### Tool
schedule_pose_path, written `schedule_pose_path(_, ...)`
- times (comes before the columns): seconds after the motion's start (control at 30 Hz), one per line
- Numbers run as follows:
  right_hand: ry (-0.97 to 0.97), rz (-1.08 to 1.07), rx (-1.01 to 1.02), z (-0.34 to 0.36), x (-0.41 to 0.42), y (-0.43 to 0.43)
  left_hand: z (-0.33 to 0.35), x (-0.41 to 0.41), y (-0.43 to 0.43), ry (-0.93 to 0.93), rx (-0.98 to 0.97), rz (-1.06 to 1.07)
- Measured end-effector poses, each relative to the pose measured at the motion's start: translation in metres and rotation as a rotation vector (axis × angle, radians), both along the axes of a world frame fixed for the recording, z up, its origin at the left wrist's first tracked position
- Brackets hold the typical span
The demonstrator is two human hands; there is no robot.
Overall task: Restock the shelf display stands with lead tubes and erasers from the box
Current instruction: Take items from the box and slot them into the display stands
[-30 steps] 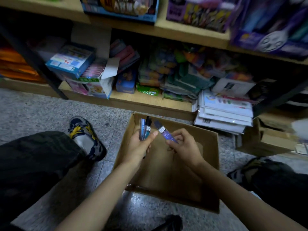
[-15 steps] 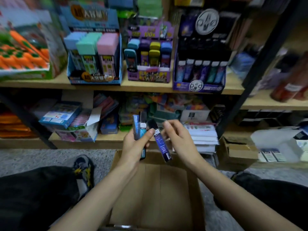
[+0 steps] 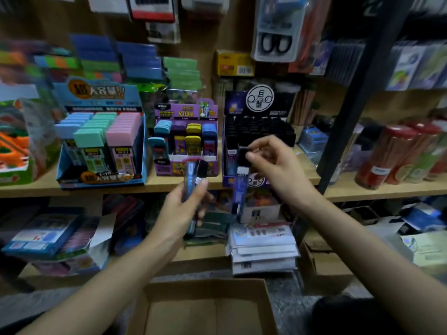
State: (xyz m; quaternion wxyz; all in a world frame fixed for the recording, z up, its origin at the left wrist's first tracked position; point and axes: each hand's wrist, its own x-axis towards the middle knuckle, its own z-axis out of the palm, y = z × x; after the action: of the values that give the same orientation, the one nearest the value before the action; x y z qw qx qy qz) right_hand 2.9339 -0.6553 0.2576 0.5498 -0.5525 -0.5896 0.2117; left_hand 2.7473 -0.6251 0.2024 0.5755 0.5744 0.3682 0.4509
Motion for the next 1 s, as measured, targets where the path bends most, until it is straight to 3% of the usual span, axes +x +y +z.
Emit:
schedule_pose_path(0.17, -0.251, -0.24, 0.127, 0.018, 0.028, 0.03, 0.003, 0.003, 0.022, 0.023, 0.048, 0.028)
schedule_pose_path(0.4, -0.427, -0.168, 0.078, 0.013, 0.032, 0.046, 0.003, 0.005, 0.028, 0.03, 0.036, -0.03)
schedule_pose_path(0.6, -0.396, -0.144, 0.037, 0.009, 0.04, 0.045, 0.004, 0.004, 0.032, -0.007, -0.01, -0.004)
schedule_pose_path(1.0, -0.728, -0.329, 0.101, 0.003, 0.025, 0.054, 0.007, 0.017, 0.028, -0.093, -0.036, -0.054)
